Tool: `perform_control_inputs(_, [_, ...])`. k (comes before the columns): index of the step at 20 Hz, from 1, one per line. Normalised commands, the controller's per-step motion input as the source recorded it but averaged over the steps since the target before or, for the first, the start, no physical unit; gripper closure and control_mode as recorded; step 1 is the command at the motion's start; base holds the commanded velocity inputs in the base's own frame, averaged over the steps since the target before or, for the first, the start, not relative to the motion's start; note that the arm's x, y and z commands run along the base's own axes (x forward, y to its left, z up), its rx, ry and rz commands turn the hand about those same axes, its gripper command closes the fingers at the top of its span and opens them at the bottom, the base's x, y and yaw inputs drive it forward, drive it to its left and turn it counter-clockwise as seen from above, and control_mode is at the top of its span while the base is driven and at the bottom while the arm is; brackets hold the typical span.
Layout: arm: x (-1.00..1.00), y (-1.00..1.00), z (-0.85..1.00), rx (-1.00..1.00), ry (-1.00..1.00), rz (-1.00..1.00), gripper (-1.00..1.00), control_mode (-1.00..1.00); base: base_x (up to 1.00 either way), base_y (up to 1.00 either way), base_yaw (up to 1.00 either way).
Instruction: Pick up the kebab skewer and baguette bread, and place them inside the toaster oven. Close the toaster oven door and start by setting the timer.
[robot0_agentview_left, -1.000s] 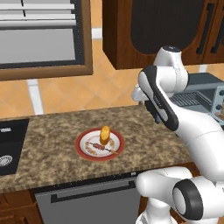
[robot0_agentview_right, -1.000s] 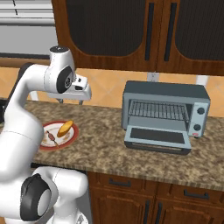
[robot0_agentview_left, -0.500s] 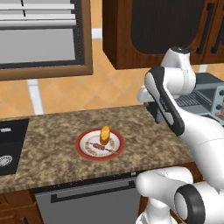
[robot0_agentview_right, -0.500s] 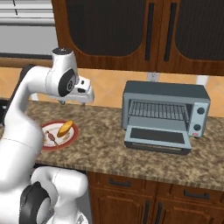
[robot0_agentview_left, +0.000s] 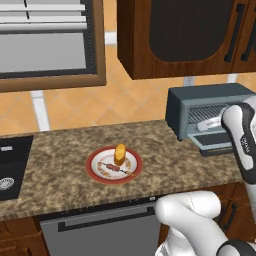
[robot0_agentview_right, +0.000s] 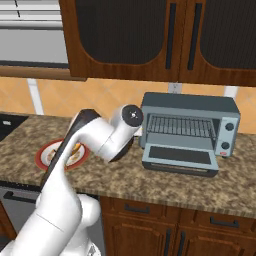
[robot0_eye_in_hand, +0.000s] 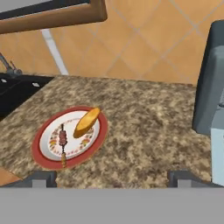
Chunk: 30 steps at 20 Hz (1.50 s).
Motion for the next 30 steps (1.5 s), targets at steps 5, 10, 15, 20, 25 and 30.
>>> perform_control_inputs(5, [0.48, -0.86, -0.19, 0.12, -0.16, 0.16, -1.0, -1.0, 0.0, 0.0, 0.0])
perform_control_inputs(10, [0.61, -0.71, 0.0, 0.11, -0.13, 0.05, -1.0, -1.0, 0.0, 0.0, 0.0])
perform_control_inputs(15, [0.35, -0.71, -0.09, 0.03, -0.16, 0.03, -1.0, -1.0, 0.0, 0.0, 0.0])
perform_control_inputs(20, [0.21, -0.42, -0.13, 0.0, -0.18, 0.0, -1.0, -1.0, 0.0, 0.0, 0.0])
perform_control_inputs(25, [0.35, -0.29, -0.18, 0.0, -0.16, 0.0, -1.0, -1.0, 0.0, 0.0, 0.0])
perform_control_inputs(30, [0.47, -0.17, -0.05, 0.0, -0.07, -0.03, -1.0, -1.0, 0.0, 0.0, 0.0])
